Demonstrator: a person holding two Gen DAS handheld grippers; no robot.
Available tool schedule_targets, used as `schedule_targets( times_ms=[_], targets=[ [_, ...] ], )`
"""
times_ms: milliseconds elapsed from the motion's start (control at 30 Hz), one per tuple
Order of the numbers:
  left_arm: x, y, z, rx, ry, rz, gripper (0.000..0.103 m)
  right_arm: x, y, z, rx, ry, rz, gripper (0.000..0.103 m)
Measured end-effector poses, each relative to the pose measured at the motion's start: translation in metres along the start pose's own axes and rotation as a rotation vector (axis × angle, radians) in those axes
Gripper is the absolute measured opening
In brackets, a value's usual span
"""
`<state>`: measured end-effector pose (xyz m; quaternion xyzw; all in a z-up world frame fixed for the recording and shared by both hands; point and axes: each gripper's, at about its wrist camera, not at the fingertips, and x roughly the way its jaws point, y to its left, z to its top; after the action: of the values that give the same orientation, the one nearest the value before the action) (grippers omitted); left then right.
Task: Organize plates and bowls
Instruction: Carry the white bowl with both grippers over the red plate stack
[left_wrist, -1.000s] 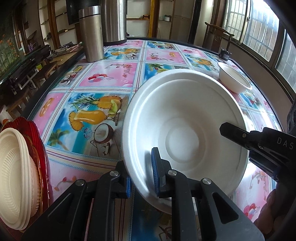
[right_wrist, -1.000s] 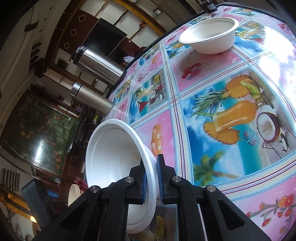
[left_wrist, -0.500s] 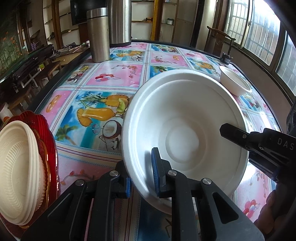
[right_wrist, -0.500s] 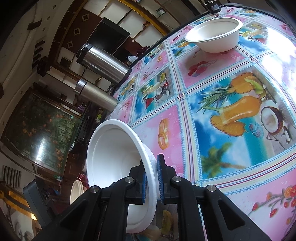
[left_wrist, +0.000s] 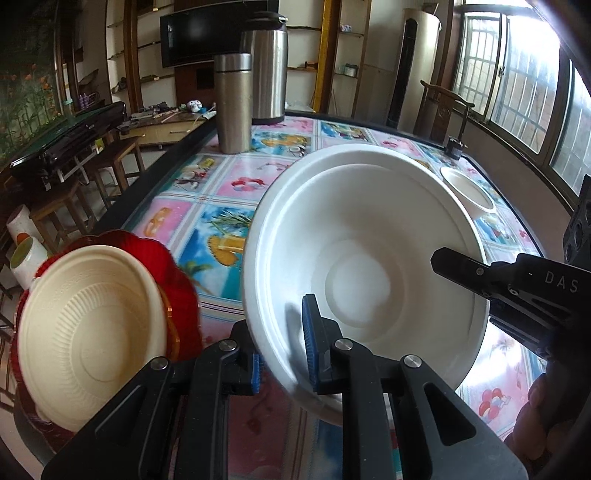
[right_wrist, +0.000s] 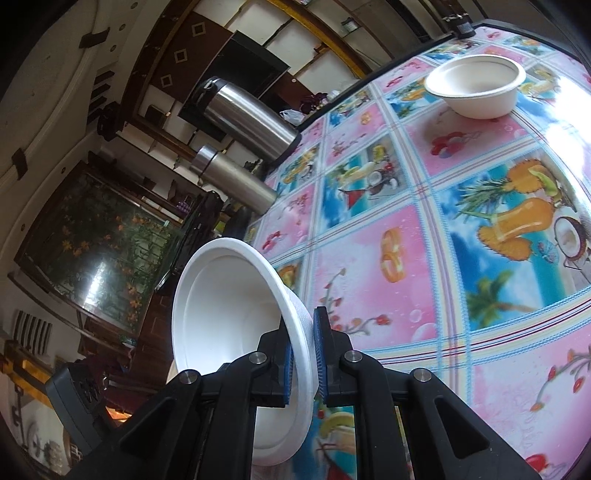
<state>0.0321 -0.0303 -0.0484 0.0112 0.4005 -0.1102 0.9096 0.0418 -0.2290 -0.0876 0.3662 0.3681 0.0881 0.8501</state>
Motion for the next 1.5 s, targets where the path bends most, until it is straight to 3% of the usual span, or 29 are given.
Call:
schedule_targets(
  times_ms=[433,767,1067,1500],
  targets=[
    [-0.031,0.042,0.002,-0.060,-0.061,0.006,0.016,0.007,0.056,-0.013,-0.080,0.017,0.043,0.011],
    [-0.048,0.087,0.004,-0.129,-0.106,0.066,0.016,0.036,0.108,-0.021,-0.152,0.060,0.076,0.011],
    [-0.039,0.122,0.000,-0.186,-0.079,0.110,0.016,0.076,0.137,-0.036,-0.194,0.129,0.073,0.010],
    [-0.028,0.151,-0.014,-0.249,-0.029,0.137,0.016,0.124,0.147,-0.063,-0.247,0.210,0.023,0.010]
  ],
)
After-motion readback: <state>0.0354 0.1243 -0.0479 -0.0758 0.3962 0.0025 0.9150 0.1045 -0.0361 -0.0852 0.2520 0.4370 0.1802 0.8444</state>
